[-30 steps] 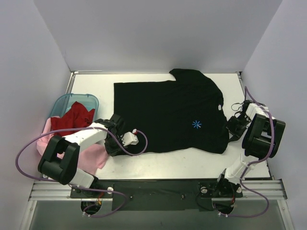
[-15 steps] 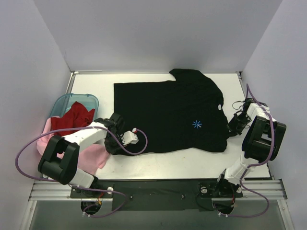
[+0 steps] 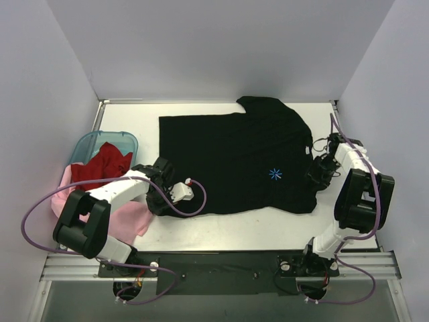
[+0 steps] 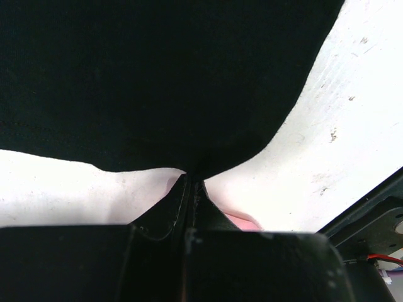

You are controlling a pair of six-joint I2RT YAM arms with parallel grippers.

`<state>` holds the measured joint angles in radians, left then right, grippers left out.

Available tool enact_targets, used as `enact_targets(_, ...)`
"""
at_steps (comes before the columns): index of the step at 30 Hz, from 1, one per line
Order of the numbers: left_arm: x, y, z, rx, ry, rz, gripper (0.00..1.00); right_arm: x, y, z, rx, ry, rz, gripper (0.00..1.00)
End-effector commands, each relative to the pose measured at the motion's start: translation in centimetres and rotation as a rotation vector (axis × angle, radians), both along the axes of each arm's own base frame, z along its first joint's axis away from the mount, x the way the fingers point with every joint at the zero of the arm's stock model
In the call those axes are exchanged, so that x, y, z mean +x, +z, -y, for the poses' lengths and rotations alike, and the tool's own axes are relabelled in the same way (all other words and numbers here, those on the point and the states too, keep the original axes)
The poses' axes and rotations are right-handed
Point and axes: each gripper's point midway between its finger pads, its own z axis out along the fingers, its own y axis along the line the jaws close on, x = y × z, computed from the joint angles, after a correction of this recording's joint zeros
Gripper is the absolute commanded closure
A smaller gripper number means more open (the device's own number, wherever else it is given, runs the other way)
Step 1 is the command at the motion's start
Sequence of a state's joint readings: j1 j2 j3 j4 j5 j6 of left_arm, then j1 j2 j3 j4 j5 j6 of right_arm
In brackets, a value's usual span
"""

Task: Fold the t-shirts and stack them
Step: Grap the side of the flattened tshirt closest away from the robot with both arms

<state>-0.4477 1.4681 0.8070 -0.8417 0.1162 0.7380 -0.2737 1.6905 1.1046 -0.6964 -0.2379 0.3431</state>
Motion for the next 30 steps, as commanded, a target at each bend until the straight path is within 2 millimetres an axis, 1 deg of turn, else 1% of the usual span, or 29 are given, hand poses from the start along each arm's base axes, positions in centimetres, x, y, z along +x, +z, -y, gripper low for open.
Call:
enact_targets(1,0.8,1.2,0.7,-0.042,-0.002,0.035,1.0,-0.6,1.9,-0.8,-0.075,0.05,-0.001,0.65)
enact_targets(3,1.0,1.2,0.7,-0.044,-0.004,0.041,1.0,-0.7,1.3,-0.6,-0.074,0.054,-0.02,0.65)
enact_targets(4,1.0,1.2,0.7,-0.045,-0.004,0.042,1.0,-0.9,0.8,0.0,-0.104,0.057,-0.045,0.66)
enact_targets(6,1.0,1.3,0.7,-0.046,-0.004,0.045,1.0,-1.6,0.1,1.2,-0.164,0.072,-0.09,0.72)
enact_targets(7,1.0,1.4,0.7,-0.046,-0.002,0.045,1.0,-1.8,0.0,1.3,-0.171,0.077,-0.103,0.75)
enact_targets(8,0.9,1.4,0.7,-0.046,-0.002,0.043,1.0,-2.0,0.1,1.3,-0.174,0.08,-0.105,0.74)
enact_targets(10,0.8,1.3,0.7,-0.047,0.0,0.039,1.0,-2.5,0.3,1.2,-0.175,0.074,-0.104,0.69)
enact_targets(13,0.7,1.0,0.8,-0.052,0.001,0.035,1.0,-3.2,0.8,0.4,-0.186,0.1,-0.09,0.66)
enact_targets(14,0.7,0.9,0.8,-0.052,0.0,0.035,1.0,-3.1,0.9,0.3,-0.191,0.103,-0.074,0.64)
enact_targets(16,0.9,1.0,0.9,-0.054,-0.002,0.043,1.0,-3.4,0.9,-0.7,-0.192,0.113,-0.047,0.63)
enact_targets(17,1.0,1.0,0.8,-0.054,0.001,0.042,1.0,-3.9,0.8,-1.1,-0.199,0.126,-0.049,0.63)
enact_targets(21,1.0,1.0,0.9,-0.059,-0.002,0.043,1.0,-4.4,0.2,-1.2,-0.225,0.132,-0.064,0.63)
enact_targets(26,0.8,0.9,0.8,-0.058,-0.004,0.038,1.0,-3.6,1.0,-1.7,-0.231,0.162,-0.032,0.64)
enact_targets(28,0.7,0.7,0.8,-0.06,-0.002,0.035,1.0,-2.8,1.3,-0.5,-0.278,0.16,-0.023,0.64)
enact_targets(30,0.7,0.7,0.8,-0.062,-0.001,0.039,1.0,-2.2,0.5,0.5,-0.283,0.168,-0.06,0.64)
